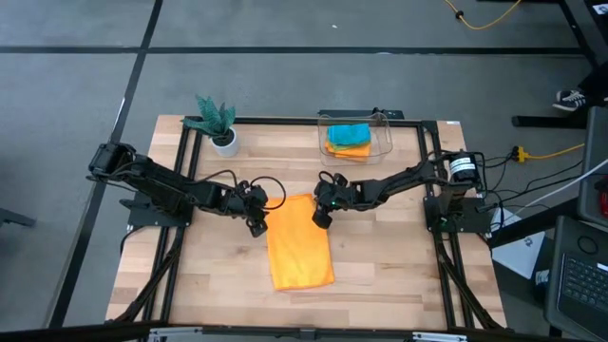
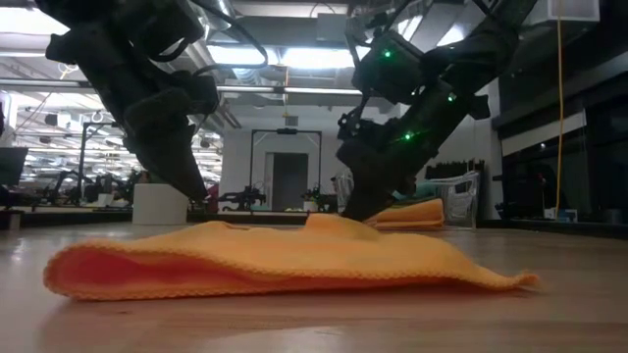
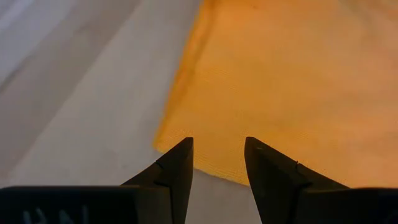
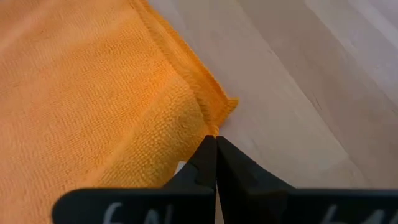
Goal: Fold microfiber towels
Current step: Fold the orange microfiber towel
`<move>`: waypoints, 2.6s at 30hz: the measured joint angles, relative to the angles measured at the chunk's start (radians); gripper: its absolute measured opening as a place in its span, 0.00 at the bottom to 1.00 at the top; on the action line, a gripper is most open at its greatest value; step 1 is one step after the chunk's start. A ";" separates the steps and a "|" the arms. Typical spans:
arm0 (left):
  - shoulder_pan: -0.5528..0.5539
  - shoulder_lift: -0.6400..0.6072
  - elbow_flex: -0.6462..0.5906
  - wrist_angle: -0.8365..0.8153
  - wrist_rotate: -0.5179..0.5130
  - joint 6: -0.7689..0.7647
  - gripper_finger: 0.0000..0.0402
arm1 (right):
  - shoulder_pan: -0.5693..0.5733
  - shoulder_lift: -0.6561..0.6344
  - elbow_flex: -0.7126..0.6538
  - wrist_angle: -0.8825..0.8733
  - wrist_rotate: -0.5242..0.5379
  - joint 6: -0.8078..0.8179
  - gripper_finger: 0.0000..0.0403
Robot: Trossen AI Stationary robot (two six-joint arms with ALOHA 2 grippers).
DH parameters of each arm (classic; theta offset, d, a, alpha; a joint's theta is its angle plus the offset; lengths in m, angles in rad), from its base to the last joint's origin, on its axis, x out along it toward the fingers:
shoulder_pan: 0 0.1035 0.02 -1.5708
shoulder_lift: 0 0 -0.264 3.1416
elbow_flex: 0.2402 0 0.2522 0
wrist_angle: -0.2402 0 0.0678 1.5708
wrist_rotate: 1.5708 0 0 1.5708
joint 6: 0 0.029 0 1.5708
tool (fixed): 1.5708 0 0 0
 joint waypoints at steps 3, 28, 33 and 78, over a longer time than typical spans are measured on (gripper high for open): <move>0.033 0.000 0.000 0.000 -0.003 0.010 0.34 | 0.002 0.000 0.000 0.003 0.000 0.006 0.01; 0.274 0.105 -0.001 0.127 0.346 0.164 0.34 | 0.002 0.000 0.000 0.002 0.000 0.011 0.00; 0.278 0.105 -0.001 0.133 0.267 0.165 0.34 | 0.002 0.000 0.000 0.002 -0.002 0.011 0.00; 0.286 0.124 0.000 0.087 0.407 0.278 0.12 | 0.002 0.000 0.000 -0.014 -0.010 0.011 0.00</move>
